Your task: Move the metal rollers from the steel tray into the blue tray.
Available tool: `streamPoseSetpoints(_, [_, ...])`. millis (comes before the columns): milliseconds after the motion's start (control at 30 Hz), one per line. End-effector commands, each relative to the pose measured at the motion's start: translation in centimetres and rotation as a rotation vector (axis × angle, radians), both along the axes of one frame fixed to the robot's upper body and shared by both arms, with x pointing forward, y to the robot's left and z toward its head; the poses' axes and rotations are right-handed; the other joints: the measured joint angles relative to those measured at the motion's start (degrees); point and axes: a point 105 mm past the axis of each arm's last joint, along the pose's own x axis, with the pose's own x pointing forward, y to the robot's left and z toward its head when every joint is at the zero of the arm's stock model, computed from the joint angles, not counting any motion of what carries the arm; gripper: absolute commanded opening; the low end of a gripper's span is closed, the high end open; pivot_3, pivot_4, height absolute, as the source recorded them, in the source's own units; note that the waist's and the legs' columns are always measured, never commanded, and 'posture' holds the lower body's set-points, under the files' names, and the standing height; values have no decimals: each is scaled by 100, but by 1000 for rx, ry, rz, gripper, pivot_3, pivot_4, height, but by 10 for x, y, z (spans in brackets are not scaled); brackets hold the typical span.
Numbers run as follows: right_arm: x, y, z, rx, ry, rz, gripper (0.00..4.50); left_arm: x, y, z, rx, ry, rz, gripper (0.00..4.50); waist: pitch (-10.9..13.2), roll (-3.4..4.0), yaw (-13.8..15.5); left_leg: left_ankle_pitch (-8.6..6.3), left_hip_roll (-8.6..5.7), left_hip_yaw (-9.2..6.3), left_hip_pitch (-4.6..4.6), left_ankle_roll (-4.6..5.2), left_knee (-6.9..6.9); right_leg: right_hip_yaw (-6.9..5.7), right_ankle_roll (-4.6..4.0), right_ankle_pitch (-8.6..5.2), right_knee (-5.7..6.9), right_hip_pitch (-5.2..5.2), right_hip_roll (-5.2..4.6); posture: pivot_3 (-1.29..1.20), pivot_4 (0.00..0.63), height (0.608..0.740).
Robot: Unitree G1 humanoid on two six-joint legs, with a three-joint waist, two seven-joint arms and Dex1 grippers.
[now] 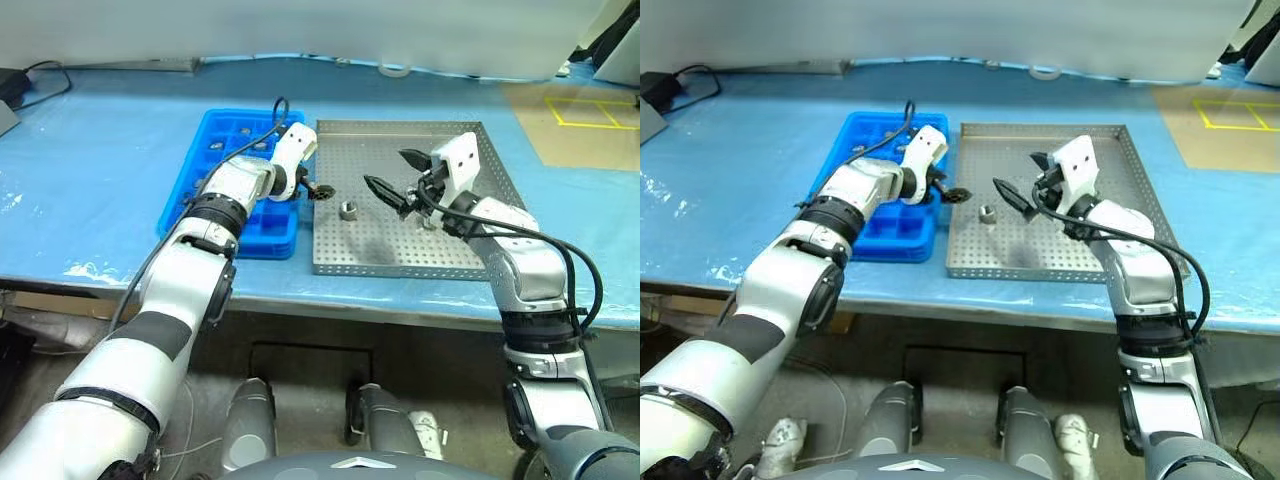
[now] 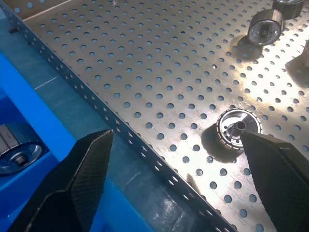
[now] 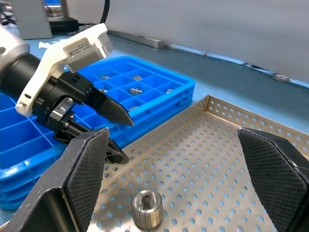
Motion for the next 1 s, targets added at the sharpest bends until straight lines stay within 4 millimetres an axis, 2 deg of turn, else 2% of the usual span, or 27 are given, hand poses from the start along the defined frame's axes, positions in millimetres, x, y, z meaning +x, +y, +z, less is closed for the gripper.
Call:
streamPoseSetpoints(33, [-16,2,15,46,-53,8,4500,-5,-16,6,24,-29,-97,4479,0,0,-17,0,0,-1,0,0,0,0,0,0,-3,2,0,-237,150,740])
streamPoseSetpoints(133, [-31,9,8,15,-23,68,4500,-16,-24,5,-17,16,-204,4479,0,0,-34,-1,2,-1,-4,4,-2,0,2,1,-12,1,1,-260,150,740])
streamPoseSetpoints(233, [-32,-1,8,6,-21,36,4500,-21,-25,10,-60,29,-266,4479,0,0,-84,4,3,1,-5,18,-10,-1,2,1,-20,0,2,-273,150,740])
streamPoseSetpoints(333, [-30,-8,8,3,-22,-3,4500,-15,-22,21,-154,29,-201,4479,0,0,-158,1,2,1,-6,17,-9,-1,2,1,-24,1,1,-280,150,740])
streamPoseSetpoints(433, [-29,-6,3,-5,-15,-14,4500,-7,-24,26,-140,-47,-143,4479,0,0,-177,-1,1,1,-5,13,-8,-1,2,1,-24,1,1,-281,150,740])
streamPoseSetpoints(567, [-29,-2,-1,-17,-7,-19,4500,-4,-32,8,-13,-104,-113,4479,0,0,-176,-3,2,1,-6,19,-8,-2,2,1,-30,4,0,-288,150,740])
streamPoseSetpoints(700, [-29,-3,-4,-25,-2,-28,4500,-4,-47,11,-67,-116,-85,4479,0,0,-175,-2,1,2,-16,43,-7,-2,2,1,-40,4,-5,-295,150,740])
streamPoseSetpoints(800, [-28,-4,-4,-25,-1,-38,4500,-7,-50,1,-6,-141,-107,4479,0,0,-184,-7,2,6,-17,53,-4,-1,2,1,-42,4,-10,-295,150,740])
streamPoseSetpoints(867, [-28,-4,-5,-24,-1,-40,4500,-8,-47,-9,49,-143,-116,4479,0,0,-197,-7,2,7,-15,53,-3,-1,2,1,-42,5,-10,-296,150,740])
streamPoseSetpoints(1000, [-26,-4,-7,-26,4,-46,4500,-3,-25,-35,232,-154,-72,4479,0,0,-213,-6,2,8,-9,51,-3,-1,3,2,-39,6,-5,-291,150,740])
